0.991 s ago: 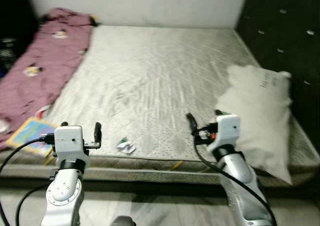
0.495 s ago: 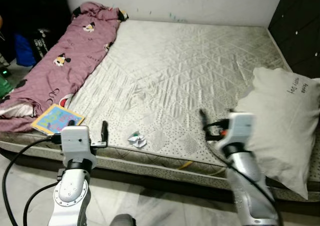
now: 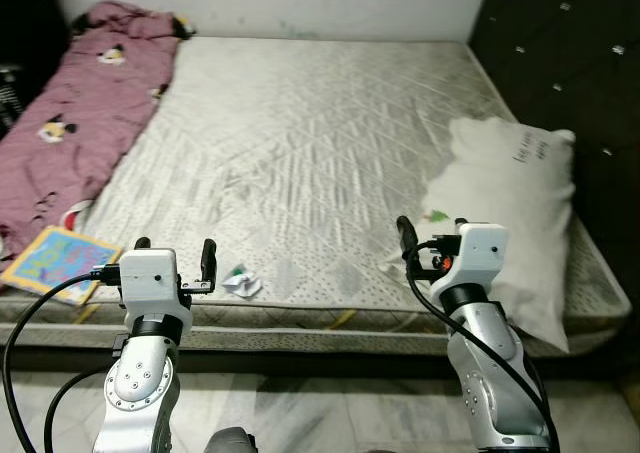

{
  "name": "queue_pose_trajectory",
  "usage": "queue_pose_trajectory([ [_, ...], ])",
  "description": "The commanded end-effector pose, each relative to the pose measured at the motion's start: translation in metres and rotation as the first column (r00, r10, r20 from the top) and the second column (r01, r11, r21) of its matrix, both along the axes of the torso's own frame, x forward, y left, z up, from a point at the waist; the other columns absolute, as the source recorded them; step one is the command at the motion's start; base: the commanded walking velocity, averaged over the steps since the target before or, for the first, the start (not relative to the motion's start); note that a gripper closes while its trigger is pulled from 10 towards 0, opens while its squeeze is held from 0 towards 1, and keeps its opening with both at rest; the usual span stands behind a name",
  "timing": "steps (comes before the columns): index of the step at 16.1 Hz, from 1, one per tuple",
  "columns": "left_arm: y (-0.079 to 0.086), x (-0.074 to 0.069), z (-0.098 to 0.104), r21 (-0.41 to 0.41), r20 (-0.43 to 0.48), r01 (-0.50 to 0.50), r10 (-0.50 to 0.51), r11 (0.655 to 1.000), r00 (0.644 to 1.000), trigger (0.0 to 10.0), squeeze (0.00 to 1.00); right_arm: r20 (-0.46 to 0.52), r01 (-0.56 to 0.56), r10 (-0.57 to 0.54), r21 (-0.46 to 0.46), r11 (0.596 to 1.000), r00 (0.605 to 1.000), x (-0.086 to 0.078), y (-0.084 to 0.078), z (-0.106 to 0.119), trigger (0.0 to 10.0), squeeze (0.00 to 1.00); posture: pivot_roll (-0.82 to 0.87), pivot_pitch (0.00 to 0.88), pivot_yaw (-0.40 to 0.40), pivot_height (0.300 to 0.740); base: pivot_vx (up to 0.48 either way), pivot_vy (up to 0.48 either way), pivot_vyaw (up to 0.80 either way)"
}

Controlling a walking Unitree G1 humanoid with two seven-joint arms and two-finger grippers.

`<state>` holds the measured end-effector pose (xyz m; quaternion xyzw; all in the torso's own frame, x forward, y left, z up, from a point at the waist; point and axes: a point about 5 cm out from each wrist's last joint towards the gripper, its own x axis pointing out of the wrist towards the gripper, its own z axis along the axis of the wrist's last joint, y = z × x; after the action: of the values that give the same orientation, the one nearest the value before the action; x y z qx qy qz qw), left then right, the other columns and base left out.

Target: Clean up the room

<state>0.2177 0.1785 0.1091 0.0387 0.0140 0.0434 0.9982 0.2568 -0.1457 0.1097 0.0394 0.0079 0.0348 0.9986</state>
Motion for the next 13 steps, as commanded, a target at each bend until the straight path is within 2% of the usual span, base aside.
queue_pose_trajectory([
  [1,0.0031,-0.0011,-0.0001,0.004,-0.009,-0.007,0.007,1.0,1.0,10.0,0.0,-0.018,0.002,-0.002,0.007,1.0,1.0,0.0006,0.0002,-0.0022,10.0,0.0,0.02,0.062,-0.042,0.74,0.0,0.0,-0.8],
  [5,0.0025,-0.0009,-0.0004,-0.001,-0.014,0.004,-0.004,1.0,1.0,10.0,0.0,-0.021,0.003,-0.003,0.016,1.0,1.0,0.0001,0.0002,-0.0024,10.0,0.0,0.02,0.066,-0.04,0.74,0.0,0.0,-0.7],
  [13,0.0009,-0.0005,0.0011,-0.012,-0.002,0.02,-0.02,1.0,1.0,10.0,0.0,-0.023,-0.01,0.01,0.021,1.0,1.0,0.0006,0.0014,-0.0023,10.0,0.0,0.02,0.067,-0.044,0.74,0.031,0.0,0.0],
])
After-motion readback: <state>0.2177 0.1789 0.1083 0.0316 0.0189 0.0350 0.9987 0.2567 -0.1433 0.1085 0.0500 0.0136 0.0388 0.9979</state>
